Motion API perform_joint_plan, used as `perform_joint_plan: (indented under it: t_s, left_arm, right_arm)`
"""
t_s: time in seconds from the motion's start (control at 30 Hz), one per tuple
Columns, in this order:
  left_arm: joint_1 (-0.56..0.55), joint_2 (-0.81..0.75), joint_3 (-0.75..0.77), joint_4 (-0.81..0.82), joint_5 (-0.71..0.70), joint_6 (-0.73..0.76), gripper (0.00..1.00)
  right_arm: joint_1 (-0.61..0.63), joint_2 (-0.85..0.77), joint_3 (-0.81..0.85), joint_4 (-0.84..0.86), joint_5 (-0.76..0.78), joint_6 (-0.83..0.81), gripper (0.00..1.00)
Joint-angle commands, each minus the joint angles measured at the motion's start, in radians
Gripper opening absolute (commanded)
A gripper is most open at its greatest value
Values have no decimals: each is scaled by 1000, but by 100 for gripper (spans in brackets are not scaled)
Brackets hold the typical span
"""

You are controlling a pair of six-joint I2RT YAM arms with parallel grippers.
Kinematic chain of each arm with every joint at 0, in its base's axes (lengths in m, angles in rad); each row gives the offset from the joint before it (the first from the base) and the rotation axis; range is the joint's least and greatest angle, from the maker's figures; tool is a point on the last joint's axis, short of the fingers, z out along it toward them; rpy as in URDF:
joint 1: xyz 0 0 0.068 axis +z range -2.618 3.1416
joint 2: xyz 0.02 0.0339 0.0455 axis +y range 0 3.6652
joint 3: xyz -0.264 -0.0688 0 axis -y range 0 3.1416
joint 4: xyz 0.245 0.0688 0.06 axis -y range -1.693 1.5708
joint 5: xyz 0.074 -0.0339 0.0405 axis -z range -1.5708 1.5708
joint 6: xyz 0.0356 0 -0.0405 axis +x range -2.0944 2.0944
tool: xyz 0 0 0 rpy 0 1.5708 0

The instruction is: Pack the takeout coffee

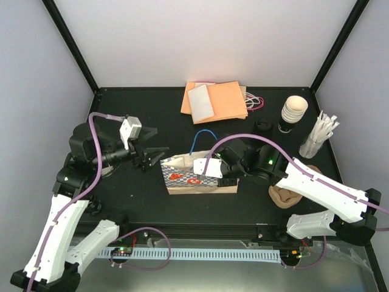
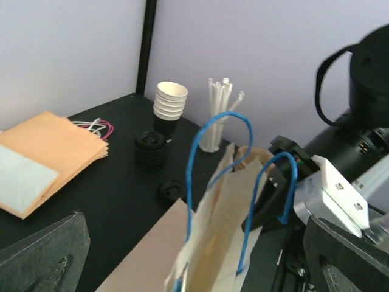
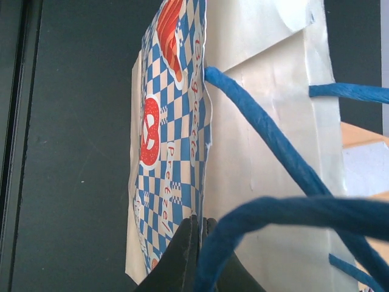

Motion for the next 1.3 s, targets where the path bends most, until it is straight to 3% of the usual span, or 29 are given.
perform_joint_plan:
  t_s: [0.0, 0.27, 0.47, 0.97, 1.27]
  left_arm:
    - [-10, -8, -19, 19, 107, 88, 98]
    - [-158, 106, -5, -93, 36, 178, 92]
    - [-169, 171, -1, -77, -92, 165, 92]
    - [-247, 274, 45, -54, -77, 156, 96]
    - [-290, 341, 87, -62, -172, 153, 92]
  right_arm:
    - [7, 0, -5, 4, -27, -82, 1]
    - [20, -7, -23, 1, -45, -105, 1]
    - [31, -27, -40, 8, -44, -112, 1]
    - [53, -40, -62, 19, -37, -106, 2]
    - [62, -44, -65, 31, -34, -106, 2]
